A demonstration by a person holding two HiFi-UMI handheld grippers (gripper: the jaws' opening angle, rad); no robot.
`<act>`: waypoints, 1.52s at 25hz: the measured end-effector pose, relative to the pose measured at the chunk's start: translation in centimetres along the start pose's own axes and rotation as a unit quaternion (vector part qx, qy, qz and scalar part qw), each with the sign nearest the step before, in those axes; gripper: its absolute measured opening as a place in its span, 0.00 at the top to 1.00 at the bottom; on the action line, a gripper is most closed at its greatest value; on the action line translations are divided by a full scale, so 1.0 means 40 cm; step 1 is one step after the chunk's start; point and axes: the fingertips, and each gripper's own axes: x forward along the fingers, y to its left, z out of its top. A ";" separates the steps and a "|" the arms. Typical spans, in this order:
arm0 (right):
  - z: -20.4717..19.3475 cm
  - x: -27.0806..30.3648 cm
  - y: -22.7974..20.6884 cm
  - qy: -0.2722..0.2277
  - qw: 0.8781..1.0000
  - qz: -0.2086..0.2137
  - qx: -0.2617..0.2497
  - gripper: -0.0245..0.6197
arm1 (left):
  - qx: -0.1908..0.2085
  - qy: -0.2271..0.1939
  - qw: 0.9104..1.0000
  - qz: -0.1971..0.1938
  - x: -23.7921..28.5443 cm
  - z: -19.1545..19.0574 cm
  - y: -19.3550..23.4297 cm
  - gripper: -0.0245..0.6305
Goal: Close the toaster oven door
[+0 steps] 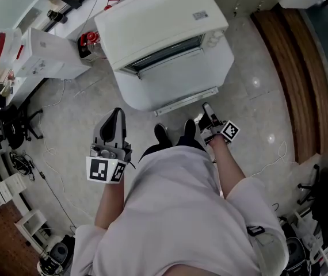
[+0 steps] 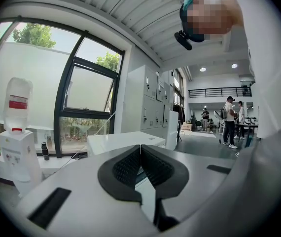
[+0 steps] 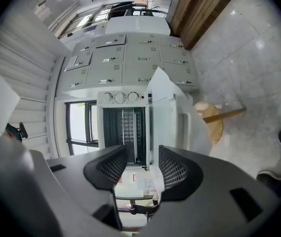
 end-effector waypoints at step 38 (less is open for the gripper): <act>-0.023 0.139 -0.259 0.039 0.999 0.004 -0.023 0.70 | 0.007 0.002 0.998 0.056 -0.047 -0.161 0.120 0.93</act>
